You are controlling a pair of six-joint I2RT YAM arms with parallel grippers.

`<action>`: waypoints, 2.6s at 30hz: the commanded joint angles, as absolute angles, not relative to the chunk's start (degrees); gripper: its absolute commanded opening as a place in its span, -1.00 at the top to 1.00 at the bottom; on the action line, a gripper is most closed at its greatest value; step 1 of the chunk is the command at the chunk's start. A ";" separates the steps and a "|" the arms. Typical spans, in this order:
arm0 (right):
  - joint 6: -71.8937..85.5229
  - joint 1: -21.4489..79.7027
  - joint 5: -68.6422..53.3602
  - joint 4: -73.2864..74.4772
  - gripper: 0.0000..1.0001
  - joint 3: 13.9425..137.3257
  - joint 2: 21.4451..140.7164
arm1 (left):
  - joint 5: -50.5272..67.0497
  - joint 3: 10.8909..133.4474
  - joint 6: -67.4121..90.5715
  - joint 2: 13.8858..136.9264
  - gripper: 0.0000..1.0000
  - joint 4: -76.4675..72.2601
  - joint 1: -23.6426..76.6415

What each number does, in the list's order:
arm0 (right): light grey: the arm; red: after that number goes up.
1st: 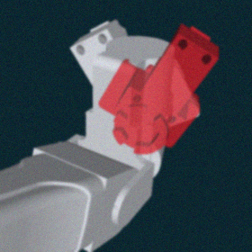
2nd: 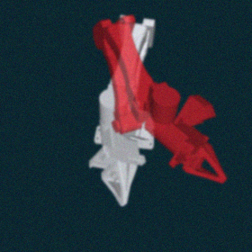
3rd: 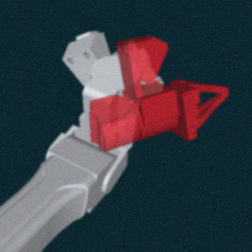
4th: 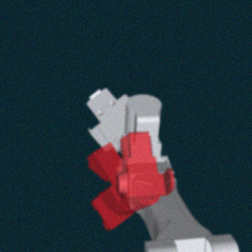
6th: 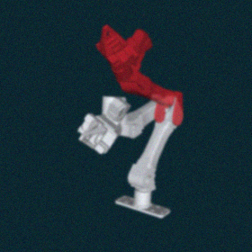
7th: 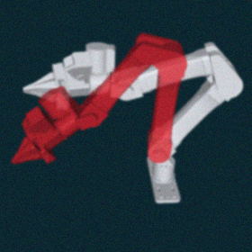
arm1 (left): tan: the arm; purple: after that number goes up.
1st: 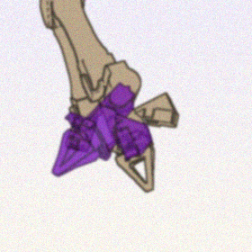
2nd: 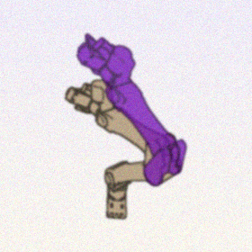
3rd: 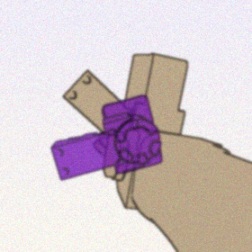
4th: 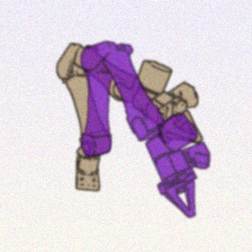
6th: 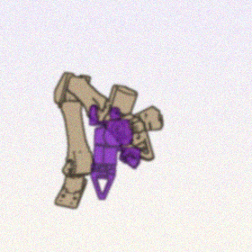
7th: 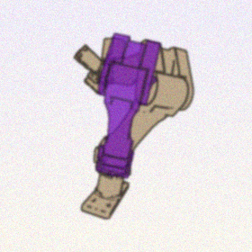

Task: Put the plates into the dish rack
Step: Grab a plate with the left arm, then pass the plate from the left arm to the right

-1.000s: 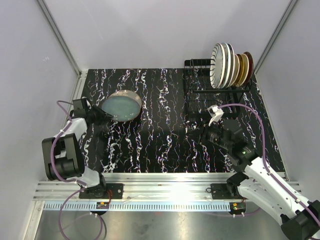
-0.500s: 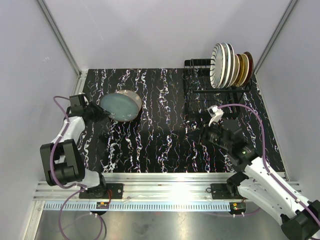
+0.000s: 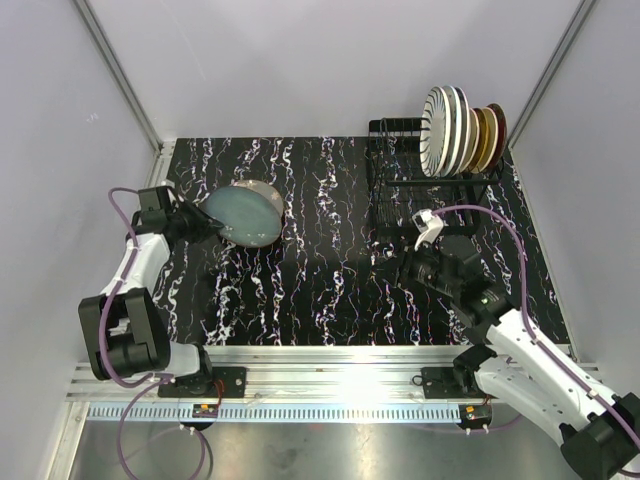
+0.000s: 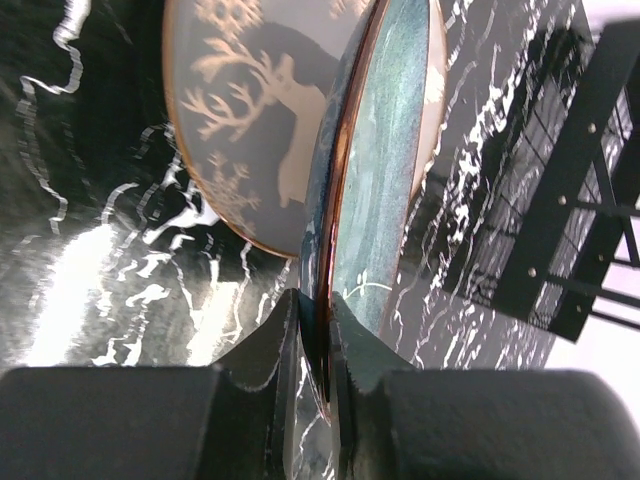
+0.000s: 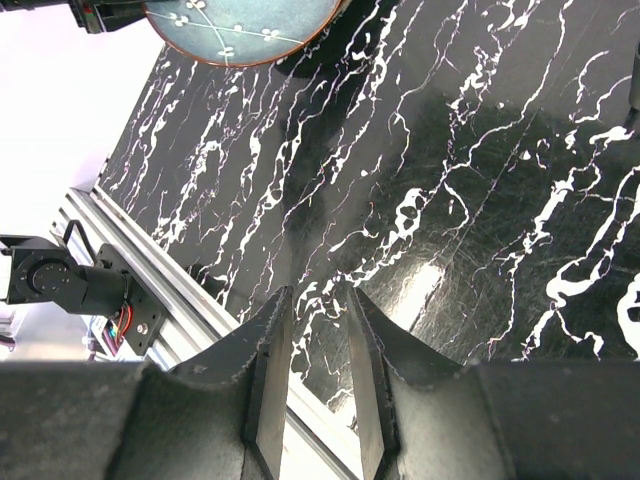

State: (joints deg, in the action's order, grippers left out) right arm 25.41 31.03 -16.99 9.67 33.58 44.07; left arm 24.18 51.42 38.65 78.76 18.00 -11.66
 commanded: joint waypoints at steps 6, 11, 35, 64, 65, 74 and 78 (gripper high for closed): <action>28.21 31.64 -17.84 5.28 0.29 36.74 46.67 | 34.27 57.57 41.75 71.46 1.00 10.90 -9.67; 30.66 31.64 -18.37 2.90 0.20 36.48 48.34 | 35.51 59.33 40.52 70.66 1.00 11.34 -6.77; 56.86 31.55 -5.90 -13.97 -0.45 24.79 50.62 | 50.09 55.29 46.58 71.02 1.00 -1.30 10.10; 61.61 31.55 -10.72 -32.34 -0.16 25.49 61.52 | 56.16 45.70 54.93 67.76 1.00 -10.90 14.50; 61.87 31.64 -10.98 -32.69 -0.14 25.58 61.61 | 56.08 45.70 54.50 67.94 1.00 -10.81 14.68; 61.00 31.64 -11.34 -30.59 0.38 25.14 58.89 | 54.93 47.11 51.33 69.61 1.00 -7.38 15.20; 60.38 31.64 -11.25 -29.44 0.60 25.31 58.18 | 54.49 47.20 50.98 71.19 1.00 -7.38 15.56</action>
